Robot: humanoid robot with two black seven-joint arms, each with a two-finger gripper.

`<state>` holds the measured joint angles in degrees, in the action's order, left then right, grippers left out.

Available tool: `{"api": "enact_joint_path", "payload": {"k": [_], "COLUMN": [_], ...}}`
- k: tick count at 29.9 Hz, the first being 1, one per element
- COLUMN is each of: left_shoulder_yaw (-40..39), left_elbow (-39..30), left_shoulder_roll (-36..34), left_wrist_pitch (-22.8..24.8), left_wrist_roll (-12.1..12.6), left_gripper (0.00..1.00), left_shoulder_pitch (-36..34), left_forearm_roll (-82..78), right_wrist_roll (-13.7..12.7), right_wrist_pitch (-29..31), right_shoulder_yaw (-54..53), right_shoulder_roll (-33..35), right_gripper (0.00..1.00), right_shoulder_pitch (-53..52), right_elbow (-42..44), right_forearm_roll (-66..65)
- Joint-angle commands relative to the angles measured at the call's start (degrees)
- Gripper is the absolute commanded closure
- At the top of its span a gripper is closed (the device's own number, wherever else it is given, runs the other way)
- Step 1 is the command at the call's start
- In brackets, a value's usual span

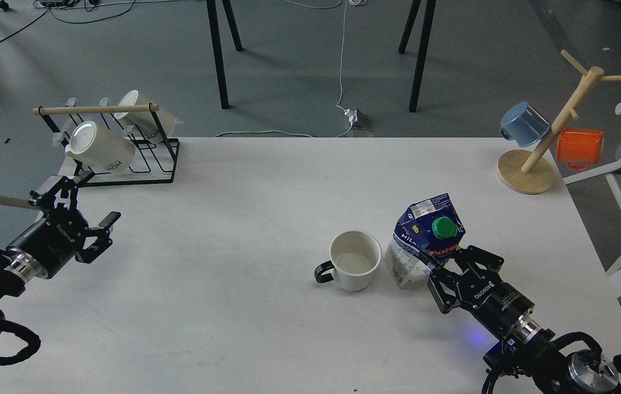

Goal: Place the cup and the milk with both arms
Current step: 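Slide the milk carton with the right gripper next to the white mug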

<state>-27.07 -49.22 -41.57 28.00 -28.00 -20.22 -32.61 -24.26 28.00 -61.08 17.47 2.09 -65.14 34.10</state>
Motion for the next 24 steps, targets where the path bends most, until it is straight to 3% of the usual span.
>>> {"api": "enact_joint_path", "payload": {"k": [1,18,24], "left_shoulder_yaw": [0.0,0.0,0.0], "left_elbow": [0.0,0.09,0.09], "left_shoulder_roll": [0.0,0.0,0.0], "left_wrist_pitch": [0.0,0.0,0.0], "left_wrist_roll": [0.0,0.0,0.0], "left_gripper": [0.01,0.01,0.01], "left_shoulder_pitch": [0.01,0.18,0.36], "left_forearm_roll": [0.0,0.0,0.0], "right_wrist_roll": [0.0,0.09,0.09], "right_wrist_pitch": [0.0,0.0,0.0], "right_shoulder_yaw": [0.08,0.0,0.0], "right_shoulder_roll": [-0.95,-1.3,-1.3], "right_gripper": [0.58,0.5,0.27], "right_shoulder_pitch": [0.02,0.11,0.55], "right_elbow": [0.01,1.33,1.24], "right_forearm_roll": [-0.61,-1.31,-1.31]}}
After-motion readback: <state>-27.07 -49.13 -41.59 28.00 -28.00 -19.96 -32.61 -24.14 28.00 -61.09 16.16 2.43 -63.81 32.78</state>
